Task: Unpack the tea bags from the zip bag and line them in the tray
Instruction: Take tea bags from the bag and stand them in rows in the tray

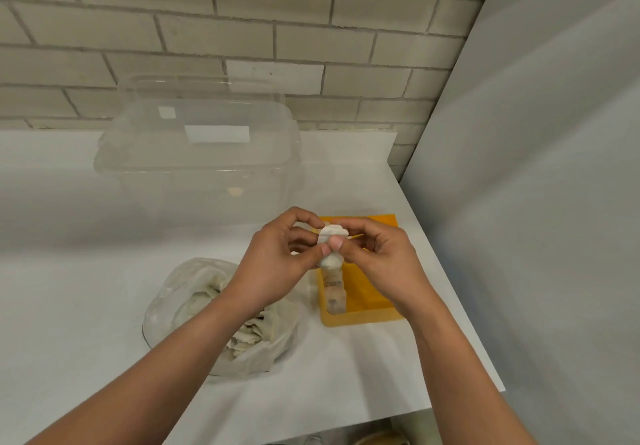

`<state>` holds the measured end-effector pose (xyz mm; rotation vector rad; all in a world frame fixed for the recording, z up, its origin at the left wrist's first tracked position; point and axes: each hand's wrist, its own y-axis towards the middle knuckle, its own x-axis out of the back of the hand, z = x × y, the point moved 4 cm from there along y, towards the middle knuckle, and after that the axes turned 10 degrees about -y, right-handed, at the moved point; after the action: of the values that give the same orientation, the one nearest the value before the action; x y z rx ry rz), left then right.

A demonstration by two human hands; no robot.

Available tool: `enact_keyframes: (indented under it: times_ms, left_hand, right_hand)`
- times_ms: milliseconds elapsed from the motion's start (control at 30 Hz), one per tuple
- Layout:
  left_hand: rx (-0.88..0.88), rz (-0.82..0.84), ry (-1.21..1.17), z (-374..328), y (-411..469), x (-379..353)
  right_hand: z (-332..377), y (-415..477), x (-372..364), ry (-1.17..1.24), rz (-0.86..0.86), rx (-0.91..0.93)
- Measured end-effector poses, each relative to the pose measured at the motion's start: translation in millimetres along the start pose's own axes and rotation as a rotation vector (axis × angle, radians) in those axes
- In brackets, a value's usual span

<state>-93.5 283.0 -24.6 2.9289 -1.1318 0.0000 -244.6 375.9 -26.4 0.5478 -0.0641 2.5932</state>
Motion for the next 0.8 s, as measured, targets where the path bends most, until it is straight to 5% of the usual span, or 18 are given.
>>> enact_keyframes:
  times_ms: [133, 333, 533, 633, 800]
  left_hand:
    - [-0.045, 0.012, 0.143, 3, 20, -2]
    - [-0.019, 0.027, 0.194, 16, 38, -9]
    - [0.054, 0.174, 0.687, 33, 61, -10]
    - [0.213, 0.369, 0.963, 50, 61, -17]
    - [0.289, 0.441, 1.003, 62, 58, -27]
  right_hand:
    - [-7, 0, 8, -0.004, -0.126, -0.015]
    - [-29, 9, 10, 0.049, -0.072, -0.08]
    - [-88, 43, 20, -0.111, -0.231, -0.173]
    - [-119, 63, 15, -0.271, -0.158, -0.204]
    - [-149, 79, 0, -0.332, -0.029, -0.294]
